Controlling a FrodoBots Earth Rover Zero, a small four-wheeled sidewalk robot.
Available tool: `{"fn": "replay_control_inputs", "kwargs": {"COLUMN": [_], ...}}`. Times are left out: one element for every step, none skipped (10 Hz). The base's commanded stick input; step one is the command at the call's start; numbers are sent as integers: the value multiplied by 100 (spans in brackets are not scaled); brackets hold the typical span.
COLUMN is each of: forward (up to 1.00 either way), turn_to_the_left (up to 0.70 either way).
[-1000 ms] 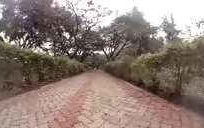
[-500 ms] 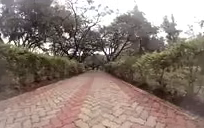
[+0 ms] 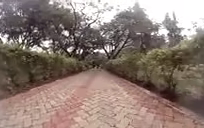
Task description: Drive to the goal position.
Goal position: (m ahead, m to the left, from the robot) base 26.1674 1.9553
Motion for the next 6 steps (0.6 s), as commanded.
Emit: {"fn": "replay_control_inputs", "kwargs": {"forward": [70, 70, 70, 70, 70, 70], "turn_to_the_left": [0, 0, 0, 0, 0, 0]}}
